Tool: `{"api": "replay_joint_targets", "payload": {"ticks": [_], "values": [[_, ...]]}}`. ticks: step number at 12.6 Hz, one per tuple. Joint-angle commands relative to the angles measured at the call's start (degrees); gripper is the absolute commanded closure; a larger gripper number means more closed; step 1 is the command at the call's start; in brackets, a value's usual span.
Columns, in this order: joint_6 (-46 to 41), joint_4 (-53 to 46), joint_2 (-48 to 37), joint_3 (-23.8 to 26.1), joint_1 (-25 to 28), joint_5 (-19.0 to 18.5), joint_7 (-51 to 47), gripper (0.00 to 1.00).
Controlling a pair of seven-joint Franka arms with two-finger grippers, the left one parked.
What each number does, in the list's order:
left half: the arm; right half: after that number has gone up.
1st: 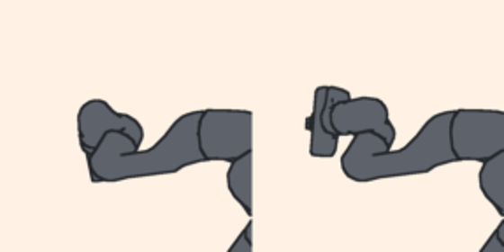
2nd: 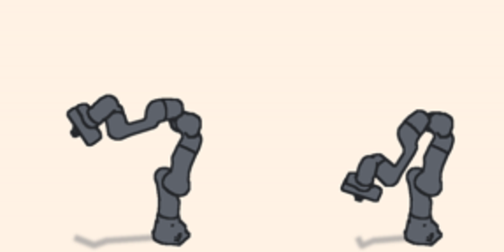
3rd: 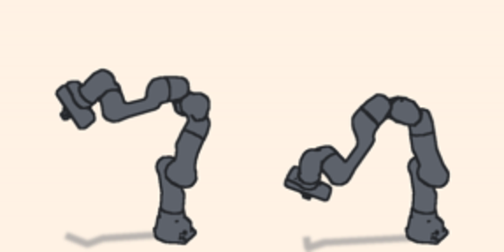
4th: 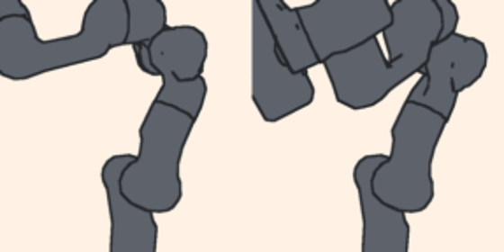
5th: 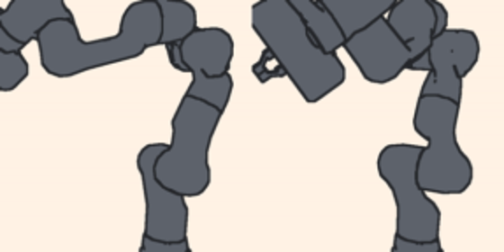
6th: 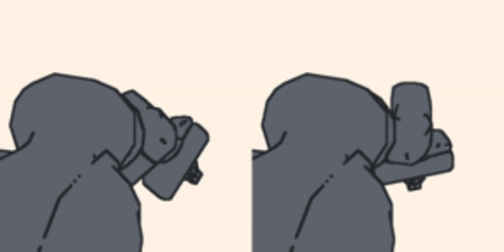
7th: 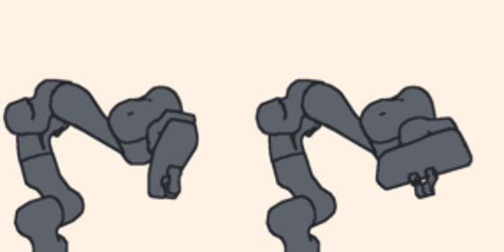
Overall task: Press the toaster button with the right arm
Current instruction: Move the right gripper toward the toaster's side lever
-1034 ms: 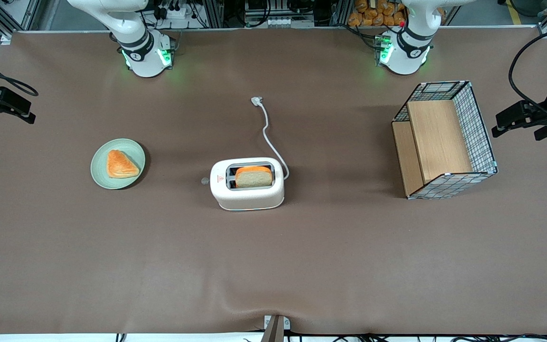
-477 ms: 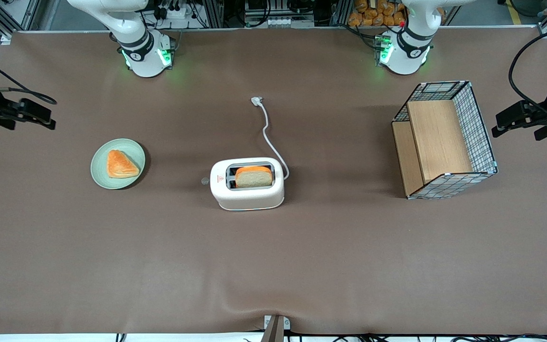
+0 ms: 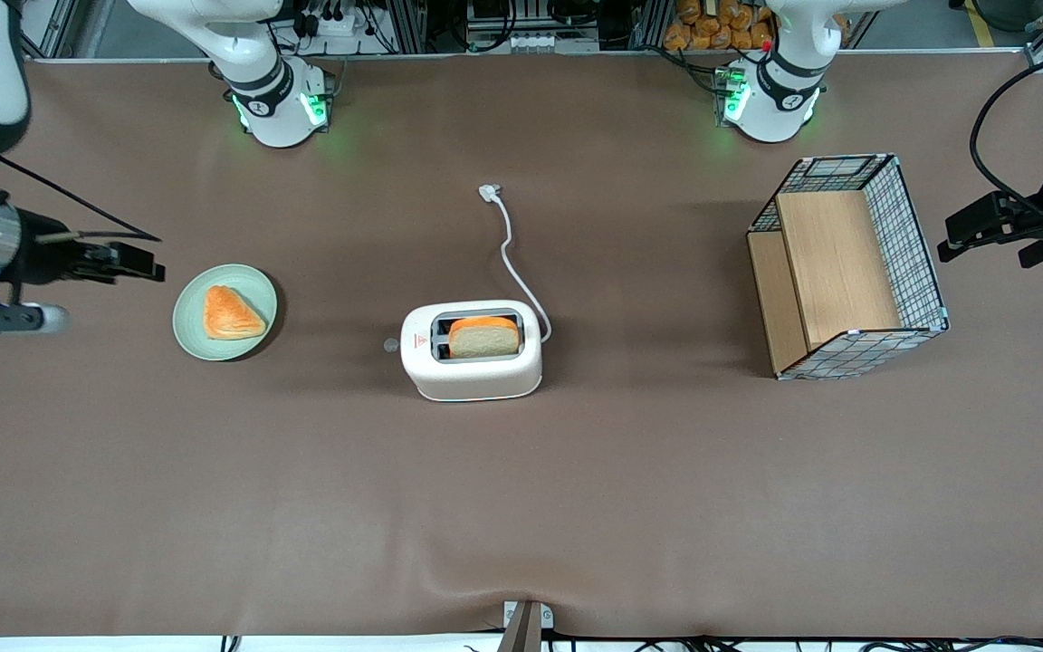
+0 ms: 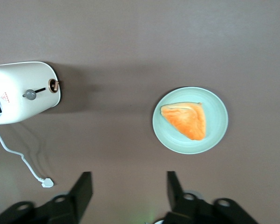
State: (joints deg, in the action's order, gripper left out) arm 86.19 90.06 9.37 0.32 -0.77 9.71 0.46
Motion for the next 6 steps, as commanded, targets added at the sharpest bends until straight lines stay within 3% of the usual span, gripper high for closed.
{"api": "replay_joint_targets", "payload": {"ticks": [1,3,6], "values": [[2.39,1.07,2.14,-0.14,3.12,2.33,-0.11,0.79],[3.8,1.69,4.86,-0.06,5.41,2.86,-0.2,1.0],[7.3,4.14,7.07,-0.14,6.3,10.83,-0.03,1.0]]}}
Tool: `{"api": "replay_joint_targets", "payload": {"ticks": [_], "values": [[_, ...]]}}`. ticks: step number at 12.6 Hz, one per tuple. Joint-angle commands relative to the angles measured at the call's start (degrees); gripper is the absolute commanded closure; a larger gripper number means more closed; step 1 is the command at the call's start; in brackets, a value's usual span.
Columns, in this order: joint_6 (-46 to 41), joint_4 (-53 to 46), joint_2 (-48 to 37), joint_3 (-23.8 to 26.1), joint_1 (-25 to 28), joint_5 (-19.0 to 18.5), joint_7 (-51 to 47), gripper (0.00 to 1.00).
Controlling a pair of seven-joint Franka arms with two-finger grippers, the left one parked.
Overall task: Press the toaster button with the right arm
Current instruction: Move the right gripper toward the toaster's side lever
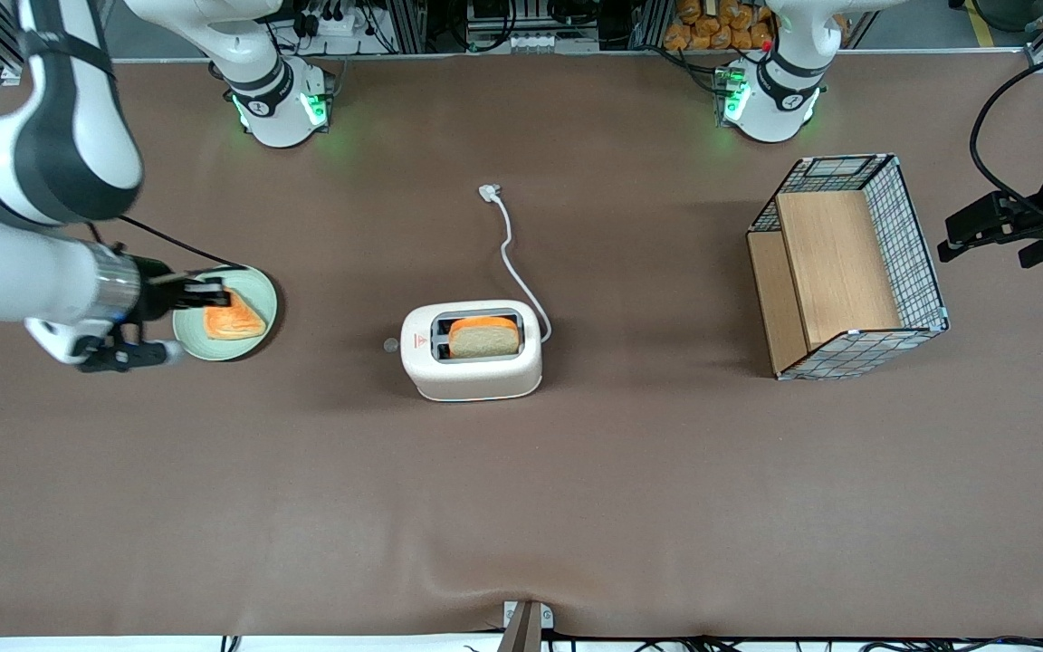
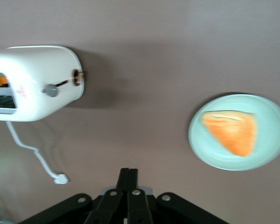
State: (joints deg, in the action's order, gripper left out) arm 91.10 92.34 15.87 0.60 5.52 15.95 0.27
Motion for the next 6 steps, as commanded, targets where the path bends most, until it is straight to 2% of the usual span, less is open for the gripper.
{"api": "replay_joint_targets", "payload": {"ticks": [1,4,6], "values": [[5.89,4.4,0.57,-0.25,0.36,5.92,0.52,1.0],[12.25,8.46,2.05,-0.25,2.56,14.25,0.7,1.0],[16.19,9.96,3.02,-0.25,3.52,17.09,0.78,1.0]]}}
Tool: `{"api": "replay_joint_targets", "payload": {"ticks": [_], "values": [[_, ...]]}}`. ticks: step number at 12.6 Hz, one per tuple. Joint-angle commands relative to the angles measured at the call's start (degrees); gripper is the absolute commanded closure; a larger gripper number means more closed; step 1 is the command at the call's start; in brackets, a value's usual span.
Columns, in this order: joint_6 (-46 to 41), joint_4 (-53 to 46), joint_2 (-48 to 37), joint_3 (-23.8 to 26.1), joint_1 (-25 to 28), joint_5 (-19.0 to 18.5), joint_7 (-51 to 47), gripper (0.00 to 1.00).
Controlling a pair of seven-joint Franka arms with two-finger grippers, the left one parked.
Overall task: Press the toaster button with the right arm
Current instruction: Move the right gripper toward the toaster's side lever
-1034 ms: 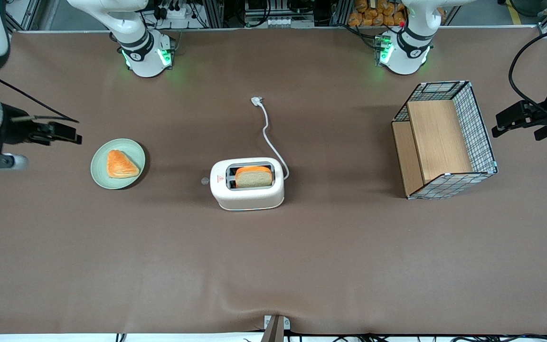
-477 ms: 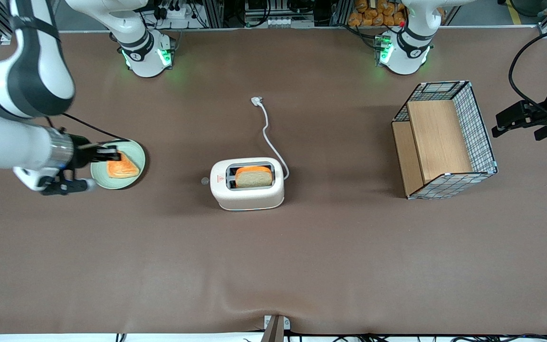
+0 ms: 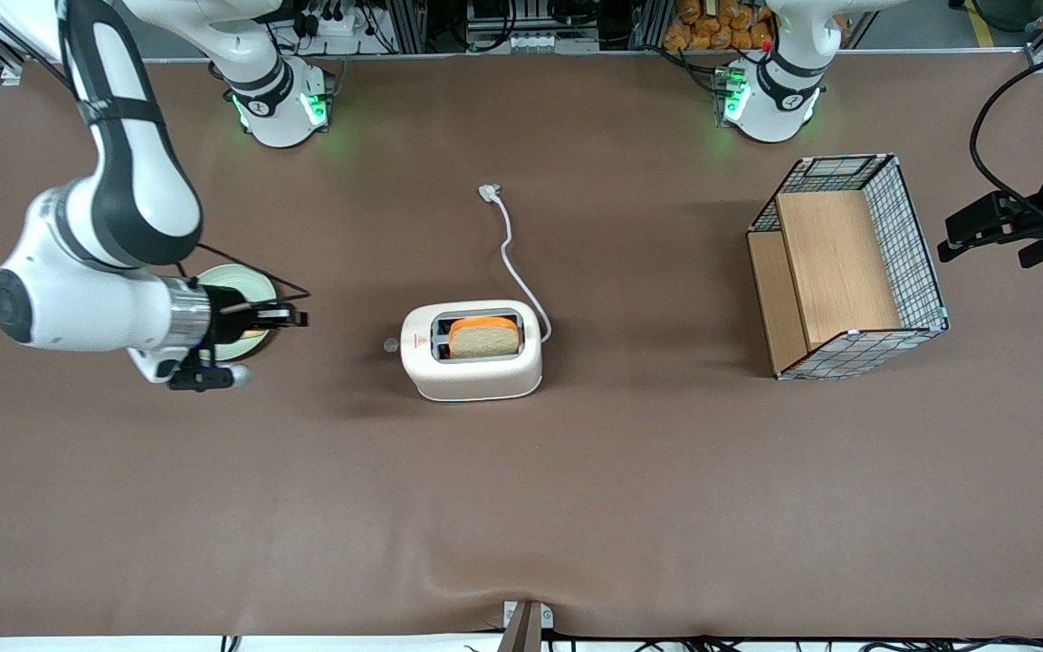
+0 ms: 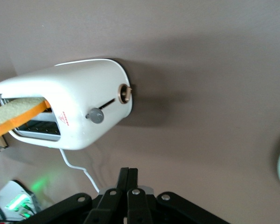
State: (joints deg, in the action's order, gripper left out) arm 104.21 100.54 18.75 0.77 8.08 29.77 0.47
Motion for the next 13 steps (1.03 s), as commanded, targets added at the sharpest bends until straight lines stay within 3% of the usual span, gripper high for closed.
{"api": "replay_joint_targets", "payload": {"ticks": [1,3,8,10,13], "values": [[4.06,1.76,0.75,-0.42,1.93,4.76,0.58,1.0],[5.56,2.64,1.99,-0.42,2.11,9.94,1.8,1.0],[11.19,4.23,3.83,-0.42,3.87,11.36,3.92,1.0],[12.06,4.31,4.27,-0.42,4.22,14.69,6.55,1.0],[13.39,4.31,5.24,-0.42,5.1,15.58,6.74,1.0]]}}
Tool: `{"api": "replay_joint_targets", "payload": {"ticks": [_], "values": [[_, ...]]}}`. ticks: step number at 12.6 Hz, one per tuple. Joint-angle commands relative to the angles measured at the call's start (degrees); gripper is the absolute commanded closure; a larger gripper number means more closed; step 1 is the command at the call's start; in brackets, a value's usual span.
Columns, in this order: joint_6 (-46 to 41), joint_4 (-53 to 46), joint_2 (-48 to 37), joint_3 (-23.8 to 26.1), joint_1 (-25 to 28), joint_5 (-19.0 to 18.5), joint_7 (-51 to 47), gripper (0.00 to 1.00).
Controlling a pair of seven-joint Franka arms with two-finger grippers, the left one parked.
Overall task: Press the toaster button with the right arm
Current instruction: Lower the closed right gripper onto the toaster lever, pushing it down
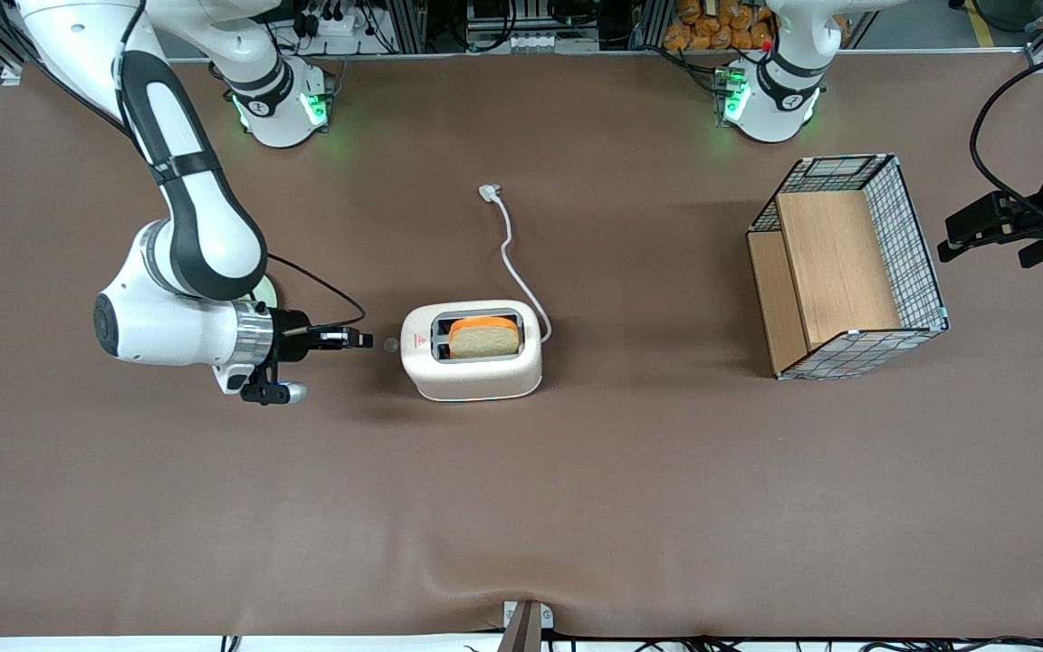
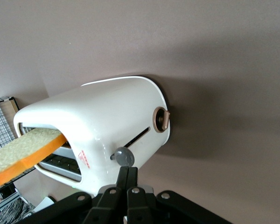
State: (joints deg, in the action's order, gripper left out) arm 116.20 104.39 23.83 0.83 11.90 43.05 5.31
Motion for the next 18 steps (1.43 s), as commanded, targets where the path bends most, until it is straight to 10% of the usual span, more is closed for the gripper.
{"api": "replay_joint_targets", "payload": {"ticks": [1,18], "values": [[1.49,0.47,0.17,-0.47,1.63,2.39,1.81,1.0],[5.53,0.73,3.59,-0.47,3.83,2.74,3.12,1.0]]}}
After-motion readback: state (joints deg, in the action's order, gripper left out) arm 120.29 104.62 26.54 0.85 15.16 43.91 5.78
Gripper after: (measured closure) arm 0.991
